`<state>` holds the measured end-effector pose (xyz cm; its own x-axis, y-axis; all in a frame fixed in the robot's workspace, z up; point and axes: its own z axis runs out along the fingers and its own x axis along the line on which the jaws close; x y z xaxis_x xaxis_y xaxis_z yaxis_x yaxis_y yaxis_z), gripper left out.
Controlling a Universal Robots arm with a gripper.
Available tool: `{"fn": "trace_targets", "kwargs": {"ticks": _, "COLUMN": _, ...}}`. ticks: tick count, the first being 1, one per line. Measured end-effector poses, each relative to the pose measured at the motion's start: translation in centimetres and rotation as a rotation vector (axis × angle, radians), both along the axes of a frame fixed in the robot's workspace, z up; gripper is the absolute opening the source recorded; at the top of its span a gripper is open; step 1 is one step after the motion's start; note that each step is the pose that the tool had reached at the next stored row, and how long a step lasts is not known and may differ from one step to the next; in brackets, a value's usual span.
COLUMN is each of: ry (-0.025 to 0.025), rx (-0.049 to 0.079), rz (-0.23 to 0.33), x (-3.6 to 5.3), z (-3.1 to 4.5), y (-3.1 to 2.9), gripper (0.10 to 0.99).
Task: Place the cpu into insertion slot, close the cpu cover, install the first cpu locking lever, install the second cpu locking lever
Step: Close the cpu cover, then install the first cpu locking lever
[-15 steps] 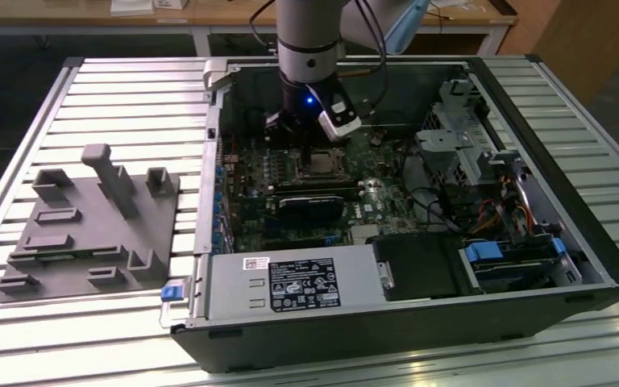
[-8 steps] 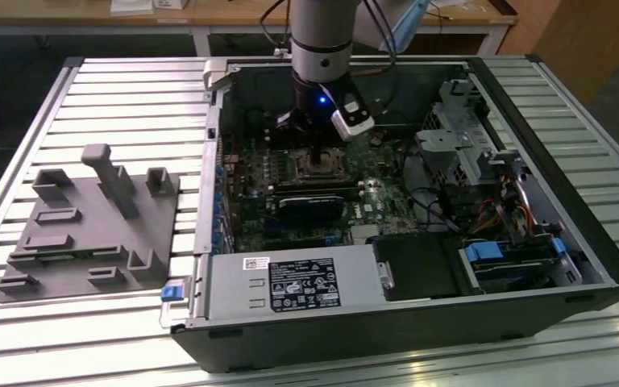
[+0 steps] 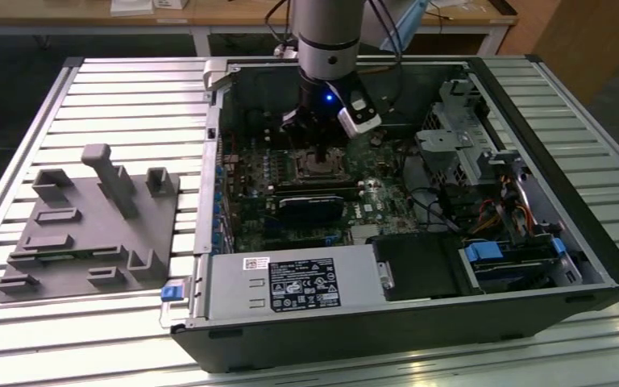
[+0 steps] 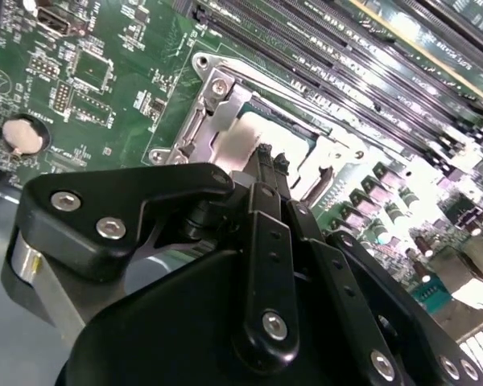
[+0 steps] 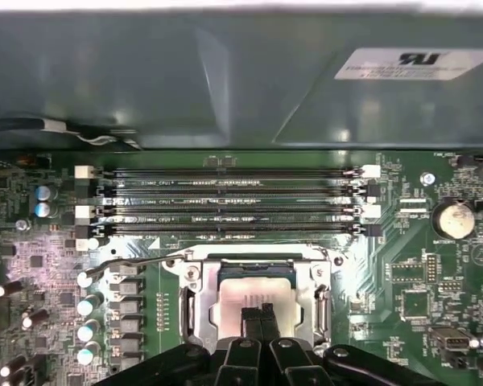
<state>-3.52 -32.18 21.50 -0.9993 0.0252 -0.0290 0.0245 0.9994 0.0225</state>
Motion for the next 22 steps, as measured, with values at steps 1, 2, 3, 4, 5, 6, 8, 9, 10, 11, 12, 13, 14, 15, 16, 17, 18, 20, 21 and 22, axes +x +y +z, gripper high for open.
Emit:
{"fn": "trace_targets", "kwargs": {"ticks": 1, "ry": -0.0001, "rx": 0.0, "rz": 0.0, "x": 0.0, "z": 0.26, "y": 0.0, "gripper": 0.106}}
{"fn": "trace_targets", "kwargs": {"ticks": 2, "ry": 0.0001, "rx": 0.0, "rz": 0.0, "x": 0.0, "z": 0.52, "y": 0.0, "gripper": 0.106}}
{"fn": "trace_targets", "kwargs": {"ticks": 3, "ry": 0.0, "rx": 0.0, "rz": 0.0, "x": 0.0, "z": 0.78, "y": 0.0, "gripper": 0.106}}
{"fn": "trace_targets", "kwargs": {"ticks": 4, "ry": -0.0003, "rx": 0.0, "rz": 0.0, "x": 0.0, "z": 1.03, "y": 0.0, "gripper": 0.106}}
{"fn": "trace_targets", "kwargs": {"ticks": 5, "ry": -0.0005, "rx": 0.0, "rz": 0.0, "x": 0.0, "z": 1.28, "y": 0.0, "gripper": 0.106}}
{"fn": "trace_targets", "kwargs": {"ticks": 6, "ry": -0.0009, "rx": 0.0, "rz": 0.0, "x": 0.0, "z": 1.5, "y": 0.0, "gripper": 0.106}}
{"fn": "trace_targets", "kwargs": {"ticks": 8, "ry": -0.0022, "rx": 0.0, "rz": 0.0, "x": 0.0, "z": 1.89, "y": 0.0, "gripper": 0.106}}
{"fn": "trace_targets", "kwargs": {"ticks": 9, "ry": -0.0029, "rx": 0.0, "rz": -0.001, "x": 0.0, "z": 2.07, "y": 0.0, "gripper": 0.106}}
{"fn": "trace_targets", "kwargs": {"ticks": 10, "ry": -0.0039, "rx": 0.0, "rz": -0.001, "x": -0.01, "z": 2.23, "y": 0.0, "gripper": 0.106}}
{"fn": "trace_targets", "kwargs": {"ticks": 11, "ry": -0.0049, "rx": 0.0, "rz": -0.002, "x": -0.01, "z": 2.38, "y": 0.0, "gripper": 0.106}}
{"fn": "trace_targets", "kwargs": {"ticks": 12, "ry": -0.0058, "rx": 0.0, "rz": -0.002, "x": -0.02, "z": 2.5, "y": 0.0, "gripper": 0.106}}
{"fn": "trace_targets", "kwargs": {"ticks": 13, "ry": -0.0066, "rx": 0.0, "rz": -0.002, "x": -0.02, "z": 2.55, "y": 0.0, "gripper": 0.106}}
{"fn": "trace_targets", "kwargs": {"ticks": 14, "ry": -0.0067, "rx": 0.0, "rz": -0.002, "x": -0.02, "z": 2.55, "y": 0.0, "gripper": 0.106}}
{"fn": "trace_targets", "kwargs": {"ticks": 15, "ry": -0.0071, "rx": 0.0, "rz": -0.002, "x": -0.02, "z": 2.56, "y": 0.0, "gripper": 0.106}}
{"fn": "trace_targets", "kwargs": {"ticks": 16, "ry": -0.0075, "rx": 0.0, "rz": -0.003, "x": -0.02, "z": 2.57, "y": 0.0, "gripper": 0.106}}
{"fn": "trace_targets", "kwargs": {"ticks": 17, "ry": -0.0075, "rx": 0.0, "rz": -0.003, "x": -0.02, "z": 2.56, "y": 0.0, "gripper": 0.106}}
{"fn": "trace_targets", "kwargs": {"ticks": 18, "ry": -0.0076, "rx": 0.0, "rz": -0.003, "x": -0.02, "z": 2.57, "y": 0.0, "gripper": 0.106}}
{"fn": "trace_targets", "kwargs": {"ticks": 20, "ry": -0.0076, "rx": 0.0, "rz": -0.003, "x": -0.02, "z": 2.57, "y": 0.0, "gripper": 0.106}}
{"fn": "trace_targets", "kwargs": {"ticks": 21, "ry": -0.0077, "rx": 0.0, "rz": -0.003, "x": -0.02, "z": 2.57, "y": 0.0, "gripper": 0.106}}
{"fn": "trace_targets", "kwargs": {"ticks": 22, "ry": -0.0077, "rx": 0.0, "rz": -0.003, "x": -0.02, "z": 2.57, "y": 0.0, "gripper": 0.106}}
